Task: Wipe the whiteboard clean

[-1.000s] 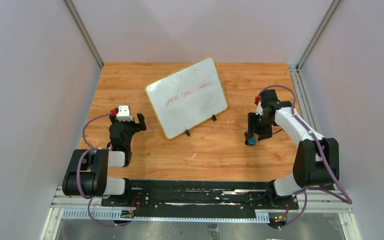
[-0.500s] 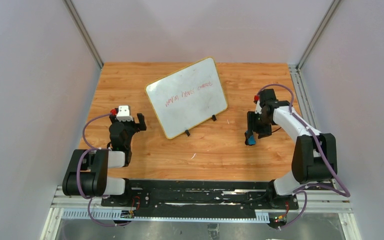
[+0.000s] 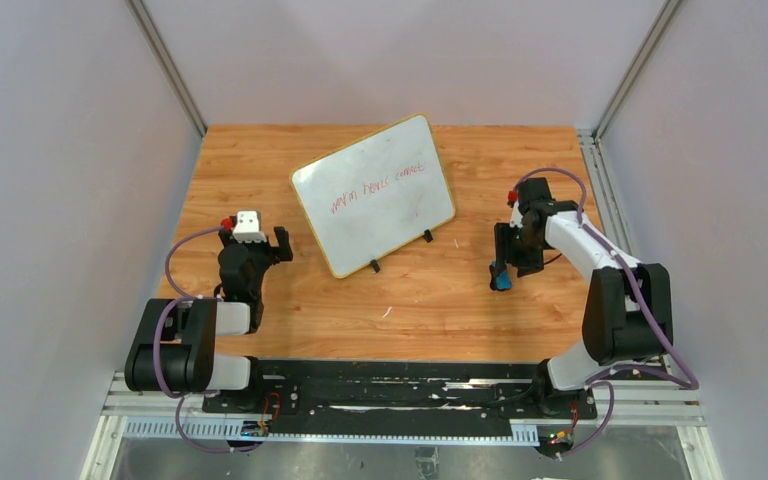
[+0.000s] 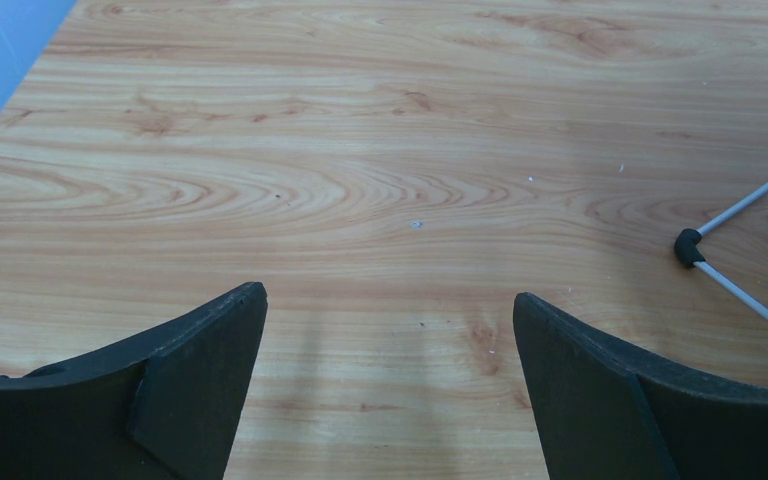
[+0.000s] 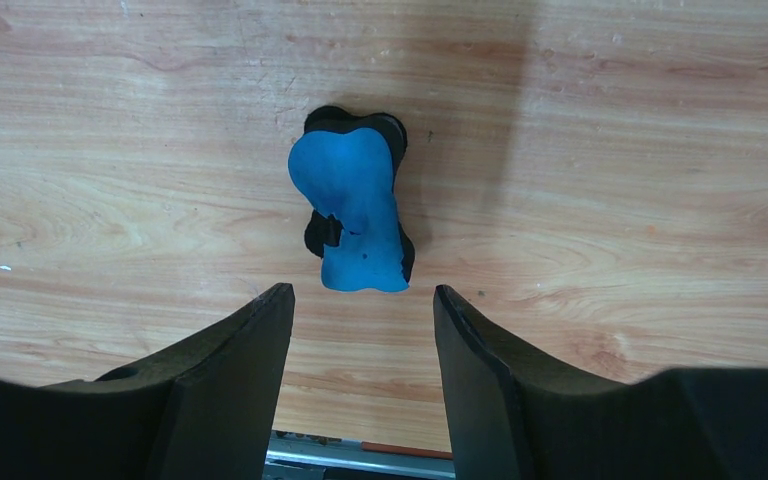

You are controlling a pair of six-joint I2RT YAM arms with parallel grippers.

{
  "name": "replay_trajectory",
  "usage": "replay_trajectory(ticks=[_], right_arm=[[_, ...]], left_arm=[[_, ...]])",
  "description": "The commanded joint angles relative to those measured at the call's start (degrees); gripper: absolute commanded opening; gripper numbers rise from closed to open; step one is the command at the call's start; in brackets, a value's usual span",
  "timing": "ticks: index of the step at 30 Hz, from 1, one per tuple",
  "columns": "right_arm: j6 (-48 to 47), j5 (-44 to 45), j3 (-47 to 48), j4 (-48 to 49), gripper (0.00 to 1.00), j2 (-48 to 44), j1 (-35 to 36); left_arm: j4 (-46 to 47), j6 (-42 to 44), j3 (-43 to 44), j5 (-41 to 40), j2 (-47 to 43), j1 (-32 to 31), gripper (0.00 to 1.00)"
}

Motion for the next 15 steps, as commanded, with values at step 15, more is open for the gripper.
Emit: replay_trajectory(ticks=[15], right_arm=[[-0.97, -0.03, 1.13, 2.35, 0.55, 3.24, 0.84]], left_arm=[[2.21, 0.60, 0.44, 0.36, 0.37, -0.24, 0.98]])
